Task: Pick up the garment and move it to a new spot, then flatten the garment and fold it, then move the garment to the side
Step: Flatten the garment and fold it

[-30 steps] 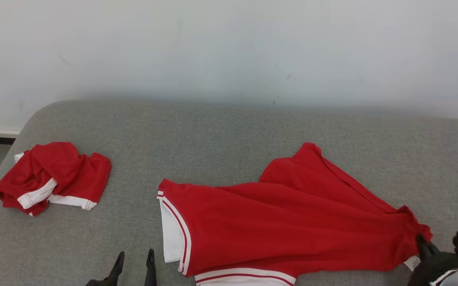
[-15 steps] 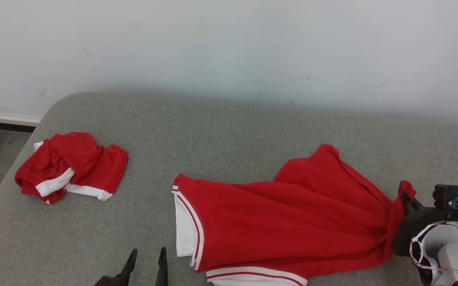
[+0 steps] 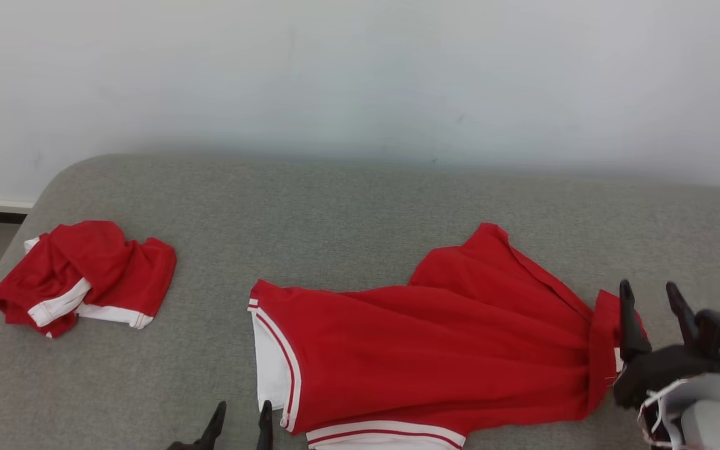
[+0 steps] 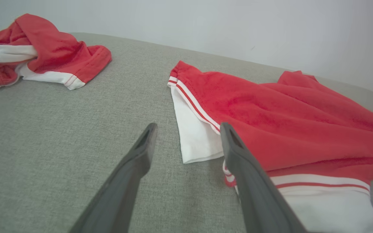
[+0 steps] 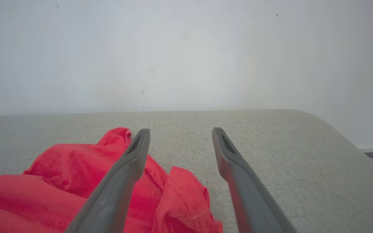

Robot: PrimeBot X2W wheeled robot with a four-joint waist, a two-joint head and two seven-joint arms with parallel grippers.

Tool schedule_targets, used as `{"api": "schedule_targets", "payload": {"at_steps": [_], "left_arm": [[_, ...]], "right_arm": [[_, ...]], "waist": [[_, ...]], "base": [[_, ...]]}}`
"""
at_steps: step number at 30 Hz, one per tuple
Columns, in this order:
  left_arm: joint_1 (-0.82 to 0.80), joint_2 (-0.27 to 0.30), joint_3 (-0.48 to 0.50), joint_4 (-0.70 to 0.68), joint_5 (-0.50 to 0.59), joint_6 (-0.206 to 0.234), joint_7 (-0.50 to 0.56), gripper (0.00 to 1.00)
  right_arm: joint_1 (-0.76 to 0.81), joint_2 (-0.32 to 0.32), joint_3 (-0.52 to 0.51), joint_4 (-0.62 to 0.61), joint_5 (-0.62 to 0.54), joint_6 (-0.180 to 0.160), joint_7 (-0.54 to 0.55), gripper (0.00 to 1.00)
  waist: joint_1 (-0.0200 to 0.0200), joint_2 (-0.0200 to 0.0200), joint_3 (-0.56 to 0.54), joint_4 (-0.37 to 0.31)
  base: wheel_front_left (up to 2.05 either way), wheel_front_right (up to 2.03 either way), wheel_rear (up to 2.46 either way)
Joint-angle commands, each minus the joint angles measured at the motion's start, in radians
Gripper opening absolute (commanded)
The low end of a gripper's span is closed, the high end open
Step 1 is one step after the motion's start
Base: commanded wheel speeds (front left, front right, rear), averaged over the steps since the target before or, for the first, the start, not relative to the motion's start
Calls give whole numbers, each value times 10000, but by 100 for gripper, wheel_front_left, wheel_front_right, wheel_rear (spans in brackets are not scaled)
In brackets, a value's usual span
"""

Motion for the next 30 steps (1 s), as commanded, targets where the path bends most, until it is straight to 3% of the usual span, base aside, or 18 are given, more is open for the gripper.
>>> {"api": "schedule_targets", "payload": {"at_steps": [1, 13, 22, 30], "left_arm": [[196, -52, -59, 34, 84, -1, -7, 100], [461, -290, -765, 314, 159, -226, 326, 100], [693, -497, -1300, 995, -30, -489, 742, 100], [-39, -776, -1491, 2338, -252, -924, 480, 100]], "right_arm": [[296, 58, 25, -196, 36, 11, -95, 100], [3365, 1172, -397, -3631, 73, 11, -276, 100], [3909, 1523, -190, -4249, 54, 11, -8, 100], [3650, 1551, 139, -4379, 84, 11, 196, 100]], "waist": [[-1, 0, -37, -154], [-1, 0, -36, -642], [-1, 0, 46, -817], [-1, 0, 69, -1138]], "base": [[0, 0, 0], [0, 0, 0], [0, 0, 0], [0, 0, 0]]}}
